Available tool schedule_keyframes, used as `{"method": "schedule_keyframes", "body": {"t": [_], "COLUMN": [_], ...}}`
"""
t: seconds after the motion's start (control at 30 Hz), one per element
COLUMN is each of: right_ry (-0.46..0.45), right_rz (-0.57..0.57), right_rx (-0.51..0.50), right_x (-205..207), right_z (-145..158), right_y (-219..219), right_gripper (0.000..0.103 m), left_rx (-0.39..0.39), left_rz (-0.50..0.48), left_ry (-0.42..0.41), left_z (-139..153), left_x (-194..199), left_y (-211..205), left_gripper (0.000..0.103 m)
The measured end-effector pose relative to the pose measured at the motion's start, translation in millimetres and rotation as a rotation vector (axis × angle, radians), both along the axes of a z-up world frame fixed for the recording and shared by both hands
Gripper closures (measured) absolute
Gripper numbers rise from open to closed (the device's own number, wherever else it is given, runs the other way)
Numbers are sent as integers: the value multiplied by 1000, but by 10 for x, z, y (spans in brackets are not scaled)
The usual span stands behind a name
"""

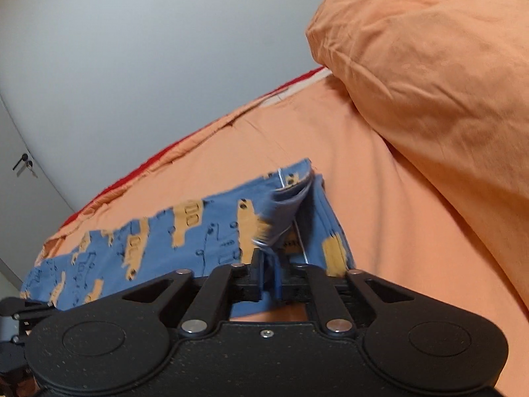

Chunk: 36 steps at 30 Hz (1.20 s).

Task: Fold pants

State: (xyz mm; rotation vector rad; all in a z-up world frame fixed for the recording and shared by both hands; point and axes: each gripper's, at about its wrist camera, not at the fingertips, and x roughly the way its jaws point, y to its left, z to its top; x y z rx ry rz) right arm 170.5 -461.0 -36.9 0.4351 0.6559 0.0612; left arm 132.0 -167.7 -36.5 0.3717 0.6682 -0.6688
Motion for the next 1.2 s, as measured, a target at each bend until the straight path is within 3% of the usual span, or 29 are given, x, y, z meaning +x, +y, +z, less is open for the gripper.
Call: {"method": "schedule_keyframes", "body": {"t": [0.07, 0.23, 0.3, 0.37, 0.5, 0.63, 0.7, 0.83, 0.87, 0.93, 1.0, 1.1, 1.2], "right_ry": [-8, -27, -32, -36, -32, 29, 29, -2, -7, -10, -20, -43, -81], "right_rz": [13, -32, -66, -105, -114, -106, -100, -34, -34, -35, -22, 40, 118], "right_rx": [5, 57, 89, 105, 41, 7, 9, -73, -105, -140, -201, -330, -443], "right_x": [-52, -88, -75, -51, -114, -135, -145, -191, -212, -244, -256, -209, -161], "right_z": [-19, -25, -30, -10, 68, -46, -72, 52, 80, 102, 127, 172, 175], "right_y": [-35, -211, -295, -356, -329, -281, -274, -183, -164, -145, -79, 140, 395], "right_gripper": [65, 60, 63, 96, 97, 96, 91, 51, 46, 46, 43, 36, 31], "left_rx": [10, 27, 31, 37, 47, 75, 61, 2, -20, -73, -109, -98, -37], "left_rz": [1, 0, -2, -5, -22, -29, -21, 21, 42, 90, 174, 314, 458], "left_ry": [-4, -5, -6, -14, -36, -18, -12, 12, 18, 21, 0, -10, 3], "left_z": [-2, -29, -33, -31, 8, -59, -71, -11, 8, 59, 117, 130, 65], "left_x": [10, 58, 43, 29, -10, 6, 24, 41, 31, -22, -93, -111, -25], "left_y": [0, -16, -14, -16, 4, 37, 65, 158, 207, 347, 541, 864, 1171], "left_gripper": [102, 102, 102, 102, 103, 103, 102, 88, 80, 62, 36, 34, 34]}}
